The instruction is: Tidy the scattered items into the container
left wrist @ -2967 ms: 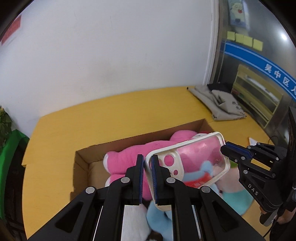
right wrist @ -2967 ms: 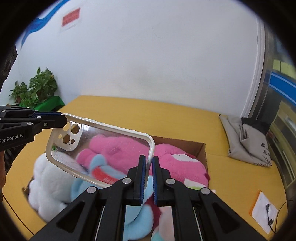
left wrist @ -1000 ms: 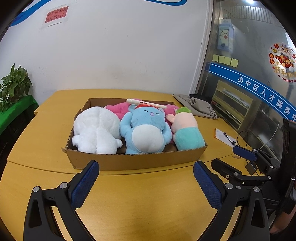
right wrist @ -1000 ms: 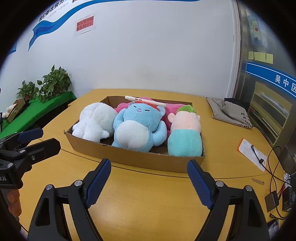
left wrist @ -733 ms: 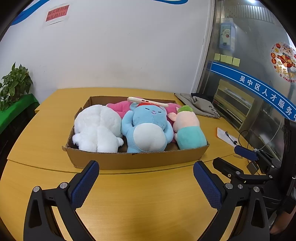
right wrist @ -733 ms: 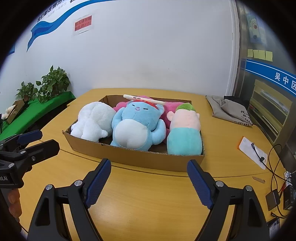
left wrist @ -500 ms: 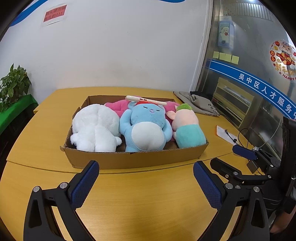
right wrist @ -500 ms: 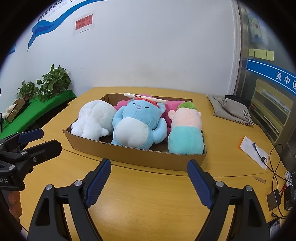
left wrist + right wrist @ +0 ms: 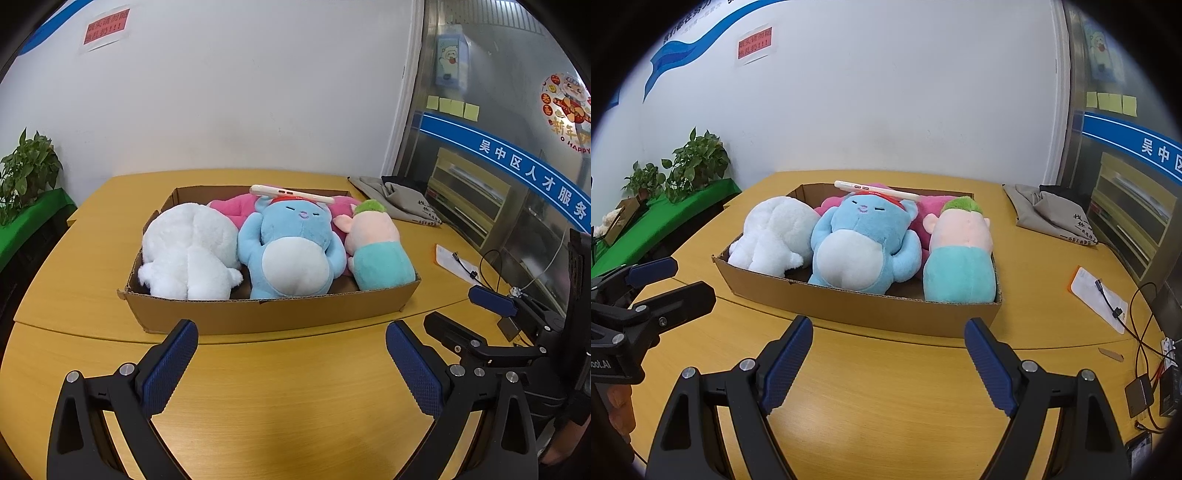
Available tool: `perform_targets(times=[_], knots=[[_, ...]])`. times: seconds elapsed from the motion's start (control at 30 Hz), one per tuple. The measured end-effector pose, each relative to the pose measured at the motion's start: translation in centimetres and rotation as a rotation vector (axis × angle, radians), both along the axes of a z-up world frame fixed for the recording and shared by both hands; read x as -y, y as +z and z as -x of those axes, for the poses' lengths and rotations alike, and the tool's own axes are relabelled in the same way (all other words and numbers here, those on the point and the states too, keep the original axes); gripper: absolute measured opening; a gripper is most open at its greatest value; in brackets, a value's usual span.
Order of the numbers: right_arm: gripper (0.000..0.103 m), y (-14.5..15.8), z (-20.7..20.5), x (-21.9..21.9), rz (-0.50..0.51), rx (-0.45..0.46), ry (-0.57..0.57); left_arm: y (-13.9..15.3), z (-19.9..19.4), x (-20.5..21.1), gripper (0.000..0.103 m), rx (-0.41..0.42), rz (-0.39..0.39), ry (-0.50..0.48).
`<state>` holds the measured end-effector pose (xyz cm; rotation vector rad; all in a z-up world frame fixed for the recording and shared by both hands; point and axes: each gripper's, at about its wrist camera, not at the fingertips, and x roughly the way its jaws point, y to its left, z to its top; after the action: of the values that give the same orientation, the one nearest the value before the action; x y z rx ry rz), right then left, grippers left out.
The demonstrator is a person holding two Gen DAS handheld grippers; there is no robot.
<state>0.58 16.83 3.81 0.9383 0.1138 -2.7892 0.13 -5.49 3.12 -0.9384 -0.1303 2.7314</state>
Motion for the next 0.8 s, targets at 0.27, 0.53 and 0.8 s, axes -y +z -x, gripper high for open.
perform_targets(times=[0.27, 0.53, 0.8], knots=[[0.084, -0.25, 0.09, -0.43, -0.001, -0.005, -0.016, -0.38, 0.04, -0.22, 0.103, 0.006, 0.034, 0.022], [0.084, -0.58, 0.17, -0.75, 0.004, -0.001, -0.021, -0.57, 0.07, -0.49, 0.103, 0.027, 0.027, 0.01], [0.084, -1.0, 0.24, -0.93, 0.006, 0.008, -0.025, -0.76, -0.21, -0.63, 0.103, 0.029, 0.064, 0.057]])
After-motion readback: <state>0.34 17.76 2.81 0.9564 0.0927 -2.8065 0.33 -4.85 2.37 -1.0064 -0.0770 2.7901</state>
